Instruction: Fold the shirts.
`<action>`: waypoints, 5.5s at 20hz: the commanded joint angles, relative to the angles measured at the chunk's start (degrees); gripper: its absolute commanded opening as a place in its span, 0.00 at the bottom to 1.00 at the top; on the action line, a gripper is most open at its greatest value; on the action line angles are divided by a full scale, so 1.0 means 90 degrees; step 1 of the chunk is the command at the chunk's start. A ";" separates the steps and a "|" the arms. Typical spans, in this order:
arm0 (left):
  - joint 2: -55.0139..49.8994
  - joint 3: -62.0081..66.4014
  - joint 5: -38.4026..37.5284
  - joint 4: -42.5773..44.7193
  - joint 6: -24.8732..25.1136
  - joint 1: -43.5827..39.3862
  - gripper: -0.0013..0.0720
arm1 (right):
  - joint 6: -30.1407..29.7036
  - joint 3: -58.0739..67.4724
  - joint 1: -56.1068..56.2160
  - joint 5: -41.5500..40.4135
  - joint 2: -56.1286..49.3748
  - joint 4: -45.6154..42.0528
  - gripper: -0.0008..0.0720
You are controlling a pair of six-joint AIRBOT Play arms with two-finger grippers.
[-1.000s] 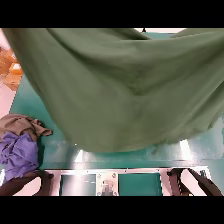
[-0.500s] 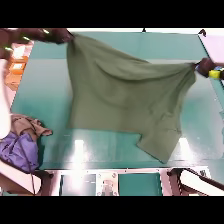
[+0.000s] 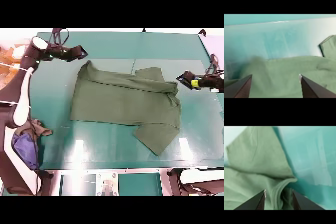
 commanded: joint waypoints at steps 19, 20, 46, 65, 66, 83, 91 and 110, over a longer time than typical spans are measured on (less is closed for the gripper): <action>0.1739 -0.6137 -0.2033 0.0367 0.0104 0.0913 0.70 | 0.1321 -0.4223 -0.2676 0.2142 0.2951 -0.0993 0.63; 0.1739 -0.6156 -0.1960 0.0389 0.0131 0.0748 0.70 | 0.1433 -0.4226 -0.2676 0.2152 0.2951 -0.1166 0.67; 0.5168 -0.1180 -0.1894 -0.0134 0.0187 0.0590 0.05 | -0.0413 0.0214 -0.2358 0.2705 0.4073 0.3500 0.04; 0.6285 -0.2832 -0.0845 0.1333 -0.0155 0.0588 0.05 | -0.0789 -0.0012 -0.1523 0.0838 0.4813 0.2705 0.04; 0.5909 -0.3150 -0.0746 0.1134 -0.0010 0.0583 0.05 | -0.0908 -0.0534 -0.1161 0.0656 0.4534 0.2608 0.04; 0.1076 -0.2501 0.1265 0.0100 0.0277 0.0590 0.05 | -0.0529 0.1870 0.0189 0.0197 -0.1889 0.2550 0.04; 0.1083 -0.2429 -0.1596 0.1154 -0.0673 0.0891 0.05 | 0.0197 0.1678 0.0022 0.1598 -0.1219 -0.0223 0.04; 0.1137 -0.3534 -0.2431 0.1059 -0.1634 0.0884 0.68 | 0.0680 0.0172 0.0002 0.1991 -0.0862 -0.0731 0.43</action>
